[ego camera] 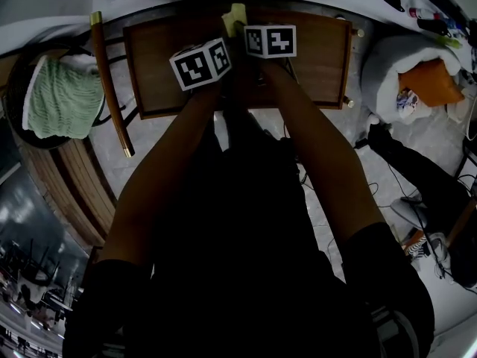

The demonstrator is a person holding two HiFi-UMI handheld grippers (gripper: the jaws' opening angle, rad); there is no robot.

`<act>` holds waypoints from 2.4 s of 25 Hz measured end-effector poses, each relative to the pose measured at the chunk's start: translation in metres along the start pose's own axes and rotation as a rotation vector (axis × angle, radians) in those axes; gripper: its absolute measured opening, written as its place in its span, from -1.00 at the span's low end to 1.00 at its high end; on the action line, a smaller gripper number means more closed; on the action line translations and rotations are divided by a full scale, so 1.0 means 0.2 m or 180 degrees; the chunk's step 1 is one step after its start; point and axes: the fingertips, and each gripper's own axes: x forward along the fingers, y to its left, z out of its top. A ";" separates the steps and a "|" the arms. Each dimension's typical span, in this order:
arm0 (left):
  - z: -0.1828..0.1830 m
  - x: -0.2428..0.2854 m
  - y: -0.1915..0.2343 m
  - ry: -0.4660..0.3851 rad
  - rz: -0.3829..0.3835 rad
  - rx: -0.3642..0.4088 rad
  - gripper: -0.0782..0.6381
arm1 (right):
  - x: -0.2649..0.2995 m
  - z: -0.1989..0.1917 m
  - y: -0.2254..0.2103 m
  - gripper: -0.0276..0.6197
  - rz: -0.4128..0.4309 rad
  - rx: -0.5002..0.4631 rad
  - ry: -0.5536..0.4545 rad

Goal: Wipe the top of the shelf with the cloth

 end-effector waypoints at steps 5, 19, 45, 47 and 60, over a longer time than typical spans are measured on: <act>-0.04 0.10 -0.16 0.0056 -0.0089 0.0053 -0.75 | -0.11 -0.01 -0.18 -0.77 -0.0109 0.0057 -0.0046; -0.19 0.25 -0.56 0.0189 -0.0333 0.0295 -0.75 | -0.45 -0.05 -0.70 -0.77 -0.0458 0.0340 -0.0308; -0.14 -0.11 -0.34 0.0037 -0.0240 0.0426 -0.75 | -0.77 0.02 -0.88 -0.77 -0.1192 0.0657 -0.0721; -0.10 -0.20 -0.25 -0.0038 -0.0221 0.0393 -0.75 | -0.70 0.05 -0.66 -0.77 -0.0919 0.0598 -0.0755; 0.30 -0.78 0.42 -0.0373 -0.0002 0.0407 -0.75 | 0.04 0.14 0.77 -0.77 0.0506 0.0283 -0.0564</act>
